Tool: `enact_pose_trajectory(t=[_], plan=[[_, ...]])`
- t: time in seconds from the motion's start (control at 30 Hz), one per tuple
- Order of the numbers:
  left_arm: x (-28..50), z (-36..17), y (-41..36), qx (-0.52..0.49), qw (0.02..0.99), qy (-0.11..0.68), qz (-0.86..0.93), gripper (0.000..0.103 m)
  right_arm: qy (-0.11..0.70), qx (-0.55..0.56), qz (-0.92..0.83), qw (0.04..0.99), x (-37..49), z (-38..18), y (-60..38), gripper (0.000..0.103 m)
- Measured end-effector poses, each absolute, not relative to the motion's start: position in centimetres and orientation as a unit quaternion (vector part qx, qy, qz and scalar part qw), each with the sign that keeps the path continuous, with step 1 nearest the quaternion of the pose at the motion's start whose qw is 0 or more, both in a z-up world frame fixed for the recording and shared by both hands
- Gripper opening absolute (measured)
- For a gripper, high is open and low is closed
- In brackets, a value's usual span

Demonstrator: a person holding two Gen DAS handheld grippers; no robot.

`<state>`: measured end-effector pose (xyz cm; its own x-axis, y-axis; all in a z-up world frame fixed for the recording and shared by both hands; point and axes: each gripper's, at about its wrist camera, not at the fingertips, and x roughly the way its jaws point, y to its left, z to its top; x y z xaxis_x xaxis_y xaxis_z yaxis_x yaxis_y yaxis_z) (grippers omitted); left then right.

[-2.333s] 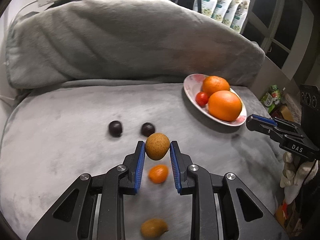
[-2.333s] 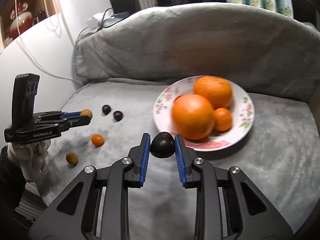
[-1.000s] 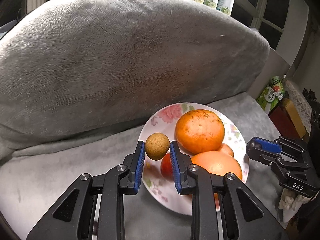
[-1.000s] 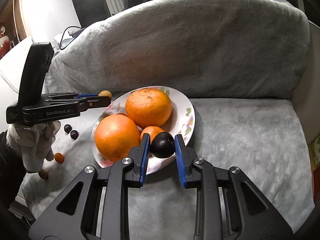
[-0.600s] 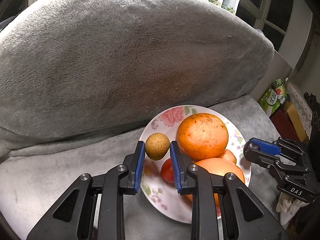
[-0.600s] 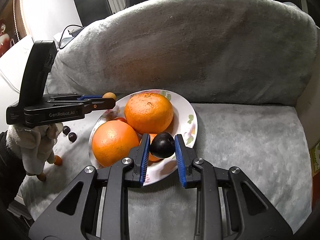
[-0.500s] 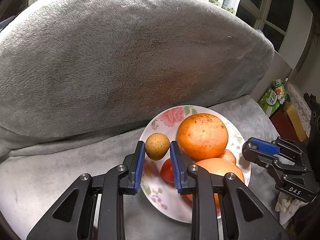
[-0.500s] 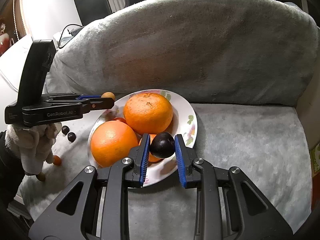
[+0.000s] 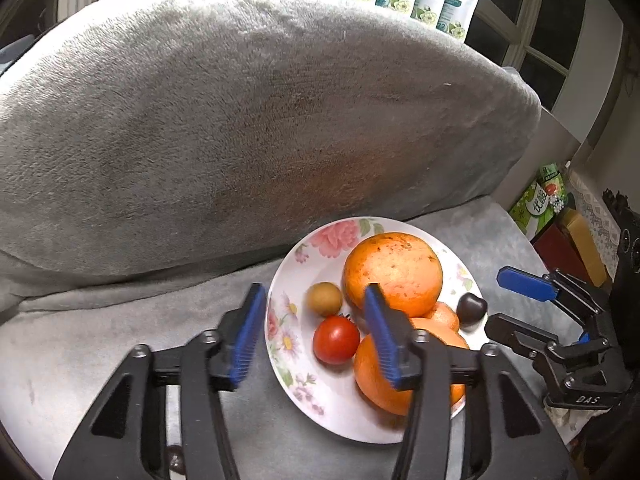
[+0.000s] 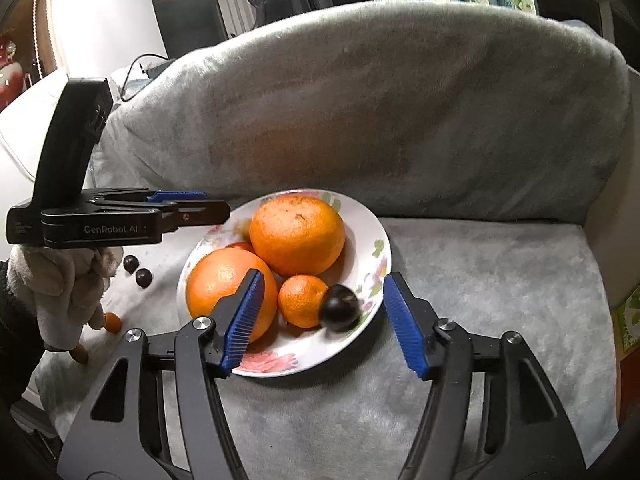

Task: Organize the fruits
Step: 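Withdraw both grippers from the plate toward the kumquat and second kiwi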

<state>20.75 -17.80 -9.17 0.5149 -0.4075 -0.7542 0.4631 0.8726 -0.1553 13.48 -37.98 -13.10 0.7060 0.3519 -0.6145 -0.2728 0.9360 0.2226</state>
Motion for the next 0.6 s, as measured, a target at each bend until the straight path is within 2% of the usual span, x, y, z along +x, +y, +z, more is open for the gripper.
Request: enact_pose_trajectory(t=[0.07, 0.17, 0.27, 0.6], plan=[[20.8, -9.0, -17.7, 0.028, 0.870, 0.424, -0.249, 0.059, 0.341, 0.058, 0.170, 0.923, 13.3, -12.9, -38.0, 0.076], [20.7, -8.8, -17.4, 0.020, 0.872, 0.422, -0.246, 0.069, 0.334, 0.056, 0.170, 0.926, 12.8, -12.7, -38.0, 0.084], [20.6, -8.5, -17.2, 0.018, 0.872, 0.424, -0.245, 0.069, 0.331, 0.053, 0.170, 0.927, 12.5, -12.5, -37.8, 0.089], [19.4, -7.4, -16.3, 0.016, 0.877, 0.415, -0.241, 0.069, 0.327, 0.040, 0.175, 0.928, 11.1, -11.8, -36.8, 0.089]])
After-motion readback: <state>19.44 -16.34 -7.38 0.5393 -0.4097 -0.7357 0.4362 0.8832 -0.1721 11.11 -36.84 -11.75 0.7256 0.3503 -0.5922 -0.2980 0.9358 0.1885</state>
